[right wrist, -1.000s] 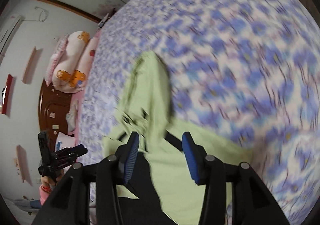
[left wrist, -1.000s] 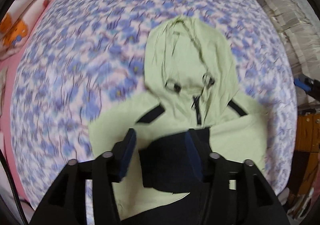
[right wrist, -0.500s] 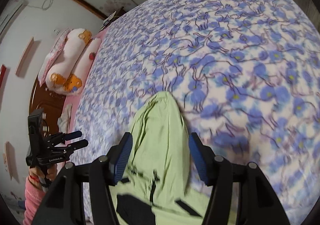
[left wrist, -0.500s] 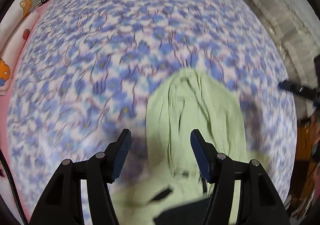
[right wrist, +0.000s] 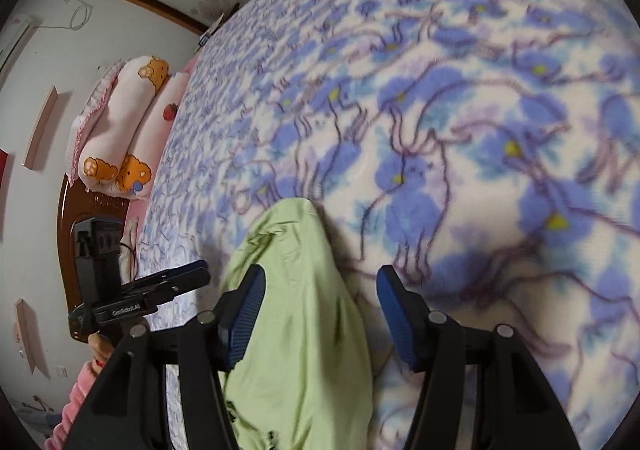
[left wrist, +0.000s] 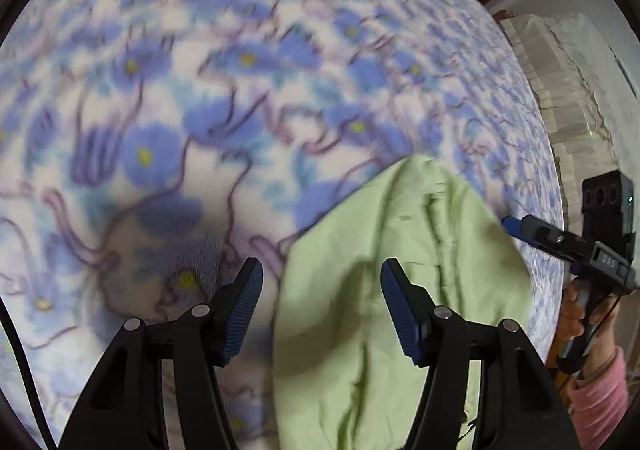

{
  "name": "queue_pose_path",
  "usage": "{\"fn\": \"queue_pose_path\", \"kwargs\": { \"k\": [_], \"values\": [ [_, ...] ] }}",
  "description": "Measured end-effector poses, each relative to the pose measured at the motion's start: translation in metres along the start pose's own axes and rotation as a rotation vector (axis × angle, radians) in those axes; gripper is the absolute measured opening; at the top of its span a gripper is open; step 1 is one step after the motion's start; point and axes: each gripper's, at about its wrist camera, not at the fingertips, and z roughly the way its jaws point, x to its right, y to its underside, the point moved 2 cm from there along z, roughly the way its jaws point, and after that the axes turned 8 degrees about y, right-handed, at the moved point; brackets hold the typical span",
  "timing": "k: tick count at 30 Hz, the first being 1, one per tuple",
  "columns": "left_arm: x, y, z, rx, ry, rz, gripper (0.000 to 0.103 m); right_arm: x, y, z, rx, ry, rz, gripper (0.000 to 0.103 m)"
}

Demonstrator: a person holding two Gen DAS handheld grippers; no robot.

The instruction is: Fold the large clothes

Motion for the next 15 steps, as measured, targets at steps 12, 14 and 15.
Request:
{"fn": "queue_pose_path", "kwargs": {
  "k": [12,14,15],
  "values": [
    [-0.015,-0.005,0.034,-0.021,0.168,-0.103,0.024,0.008,-0.001,0.053,-0.074,-0.109,-0.018,0.007],
    [-0.013,-0.005,0.038,-0.026,0.179,-0.132,0.011,0.007,0.0,0.051,-0.063,-0.11,-0.017,0.005],
    [-0.01,-0.005,0.039,-0.019,0.171,-0.127,0.011,0.007,0.0,0.049,-0.055,-0.113,-0.013,0.005]
  ]
}}
